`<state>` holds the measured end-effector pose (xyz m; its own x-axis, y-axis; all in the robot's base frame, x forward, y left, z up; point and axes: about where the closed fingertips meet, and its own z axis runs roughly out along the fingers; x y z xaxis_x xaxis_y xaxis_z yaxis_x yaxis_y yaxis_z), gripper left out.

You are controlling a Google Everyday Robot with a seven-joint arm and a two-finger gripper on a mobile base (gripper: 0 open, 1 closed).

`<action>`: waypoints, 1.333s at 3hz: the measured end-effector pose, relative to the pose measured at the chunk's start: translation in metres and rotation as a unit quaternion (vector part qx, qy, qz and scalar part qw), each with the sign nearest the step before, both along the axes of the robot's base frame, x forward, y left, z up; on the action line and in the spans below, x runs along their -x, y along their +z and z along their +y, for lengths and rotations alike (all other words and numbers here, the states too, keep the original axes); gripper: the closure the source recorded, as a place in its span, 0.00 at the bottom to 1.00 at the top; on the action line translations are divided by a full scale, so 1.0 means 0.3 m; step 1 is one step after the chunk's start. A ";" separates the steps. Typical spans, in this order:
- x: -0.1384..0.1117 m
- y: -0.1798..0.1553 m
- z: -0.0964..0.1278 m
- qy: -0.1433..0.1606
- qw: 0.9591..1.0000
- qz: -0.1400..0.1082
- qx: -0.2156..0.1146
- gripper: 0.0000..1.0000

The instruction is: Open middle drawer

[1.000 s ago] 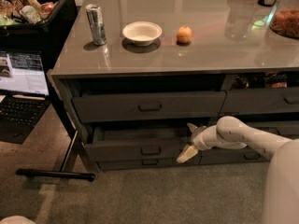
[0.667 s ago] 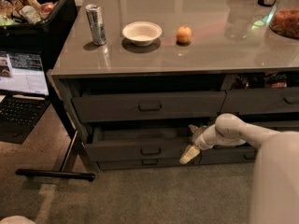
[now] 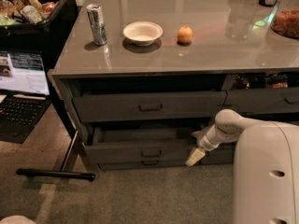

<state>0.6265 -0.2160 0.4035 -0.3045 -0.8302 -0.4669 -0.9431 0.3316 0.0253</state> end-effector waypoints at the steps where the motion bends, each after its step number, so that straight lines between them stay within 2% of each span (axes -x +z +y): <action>1: 0.063 0.038 -0.005 0.007 1.000 0.000 0.006 0.30; 2: 0.167 0.101 0.005 0.018 1.000 -0.007 0.007 0.32; 3: 0.260 0.151 0.018 0.028 1.000 -0.002 0.008 0.35; 4: 0.317 0.155 0.029 0.039 0.999 0.018 0.009 0.29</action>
Offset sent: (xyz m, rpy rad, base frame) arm -0.0898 0.0035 0.0569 -0.0142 -0.0354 0.0574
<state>0.5314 -0.2074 0.4500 -0.2545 -0.8603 -0.4417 -0.9648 0.2574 0.0546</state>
